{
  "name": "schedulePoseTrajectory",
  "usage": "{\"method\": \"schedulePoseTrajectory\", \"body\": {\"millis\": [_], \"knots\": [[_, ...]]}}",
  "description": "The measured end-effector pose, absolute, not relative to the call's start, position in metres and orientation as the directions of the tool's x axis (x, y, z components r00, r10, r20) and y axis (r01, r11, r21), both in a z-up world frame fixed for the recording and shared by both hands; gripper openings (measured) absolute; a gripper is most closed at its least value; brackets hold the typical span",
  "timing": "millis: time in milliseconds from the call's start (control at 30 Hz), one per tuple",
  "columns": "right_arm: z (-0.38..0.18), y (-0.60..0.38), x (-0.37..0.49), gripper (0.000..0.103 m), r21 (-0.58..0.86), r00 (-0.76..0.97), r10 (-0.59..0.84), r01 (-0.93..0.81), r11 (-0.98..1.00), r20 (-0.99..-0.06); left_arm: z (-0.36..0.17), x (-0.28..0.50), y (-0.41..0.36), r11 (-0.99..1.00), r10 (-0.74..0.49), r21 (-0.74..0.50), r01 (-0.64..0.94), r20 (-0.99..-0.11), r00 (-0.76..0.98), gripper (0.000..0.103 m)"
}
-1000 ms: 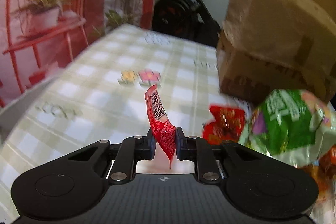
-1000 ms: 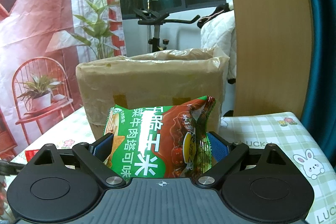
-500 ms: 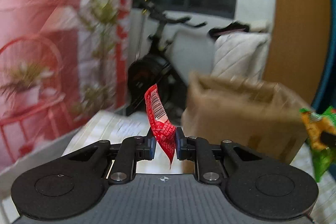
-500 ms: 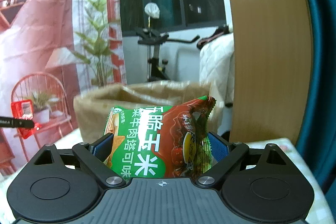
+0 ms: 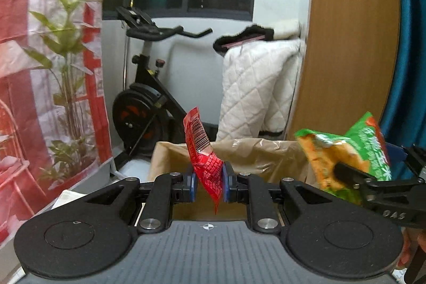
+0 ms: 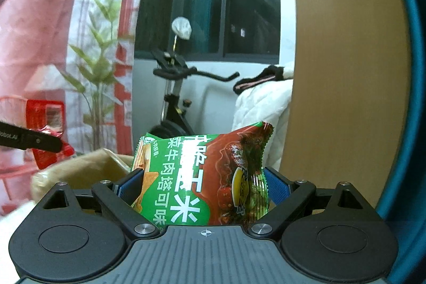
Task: Organize snacks
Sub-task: 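Open the left tool over the box while the right tool drops the corn bag in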
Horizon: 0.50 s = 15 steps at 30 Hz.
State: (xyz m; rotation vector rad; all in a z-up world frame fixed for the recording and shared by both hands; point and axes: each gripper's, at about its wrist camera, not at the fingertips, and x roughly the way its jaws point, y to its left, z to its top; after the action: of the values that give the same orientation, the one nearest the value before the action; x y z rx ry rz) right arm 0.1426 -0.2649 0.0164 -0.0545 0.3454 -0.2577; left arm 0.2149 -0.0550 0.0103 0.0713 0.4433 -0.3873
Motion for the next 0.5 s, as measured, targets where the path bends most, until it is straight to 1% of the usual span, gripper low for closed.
{"method": "schedulePoseTrajectory", "body": {"millis": [133, 167, 200, 267, 333, 500], "knots": [[0.004, -0.270, 0.170, 0.095, -0.078, 0.892, -0.259, 0.248, 0.966, -0.371, -0.001, 0.234, -0.070, 0.921, -0.351, -0.017, 0.389, -0.473, 0.808, 0.021], [0.000, -0.271, 0.174, 0.096, -0.063, 0.887, -0.256, 0.251, 0.966, -0.384, -0.004, 0.239, -0.071, 0.921, -0.350, -0.023, 0.389, -0.485, 0.801, 0.030], [-0.002, -0.274, 0.179, 0.097, -0.046, 0.882, -0.250, 0.253, 0.966, -0.400, -0.008, 0.242, -0.067, 0.922, -0.348, -0.030, 0.385, -0.498, 0.794, 0.050], [-0.008, -0.277, 0.183, 0.098, -0.010, 0.875, -0.235, 0.255, 0.967, -0.424, -0.011, 0.244, -0.059, 0.930, -0.339, -0.053, 0.365, -0.508, 0.792, 0.072], [-0.011, -0.280, 0.183, 0.102, 0.025, 0.875, -0.215, 0.250, 0.968, -0.433, -0.012, 0.239, -0.051, 0.927, -0.351, -0.065, 0.369, -0.490, 0.798, 0.074], [-0.009, -0.290, 0.176, 0.102, 0.100, 0.884, -0.181, 0.246, 0.964, -0.430, -0.008, 0.228, -0.045, 0.929, -0.331, -0.018, 0.370, -0.492, 0.805, 0.074]]}}
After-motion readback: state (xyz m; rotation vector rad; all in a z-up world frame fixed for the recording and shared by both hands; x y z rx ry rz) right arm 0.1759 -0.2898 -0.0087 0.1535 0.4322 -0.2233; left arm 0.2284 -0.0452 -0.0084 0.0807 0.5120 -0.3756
